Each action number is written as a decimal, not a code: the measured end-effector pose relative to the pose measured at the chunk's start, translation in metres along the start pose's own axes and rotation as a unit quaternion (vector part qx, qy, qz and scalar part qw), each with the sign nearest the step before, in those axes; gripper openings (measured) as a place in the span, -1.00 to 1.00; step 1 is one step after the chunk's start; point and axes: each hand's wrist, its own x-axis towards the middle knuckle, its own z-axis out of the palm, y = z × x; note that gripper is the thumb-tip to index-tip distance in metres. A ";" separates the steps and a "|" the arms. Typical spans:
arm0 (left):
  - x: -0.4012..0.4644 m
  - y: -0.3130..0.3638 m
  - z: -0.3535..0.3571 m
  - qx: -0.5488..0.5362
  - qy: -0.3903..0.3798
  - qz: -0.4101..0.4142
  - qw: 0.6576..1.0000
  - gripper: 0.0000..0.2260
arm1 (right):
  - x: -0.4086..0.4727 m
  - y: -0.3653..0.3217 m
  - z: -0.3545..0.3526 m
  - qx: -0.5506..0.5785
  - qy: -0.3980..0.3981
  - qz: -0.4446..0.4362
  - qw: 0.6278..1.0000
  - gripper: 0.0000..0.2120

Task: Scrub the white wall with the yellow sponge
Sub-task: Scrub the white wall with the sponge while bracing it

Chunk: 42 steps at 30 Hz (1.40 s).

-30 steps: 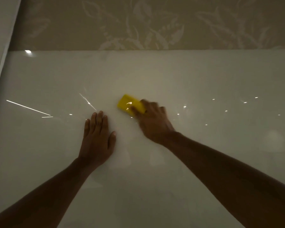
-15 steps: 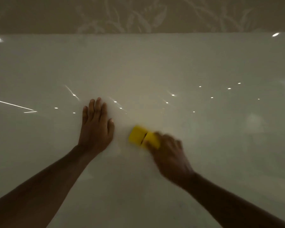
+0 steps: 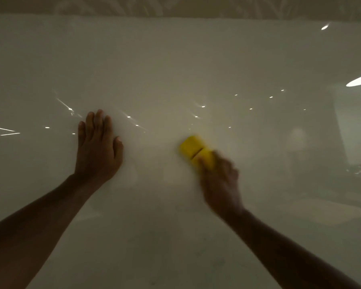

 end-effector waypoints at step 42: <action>-0.099 -0.182 -0.054 0.024 -0.061 -0.005 0.998 -0.44 | 0.003 -0.155 0.034 0.051 -0.003 0.066 0.997 -0.53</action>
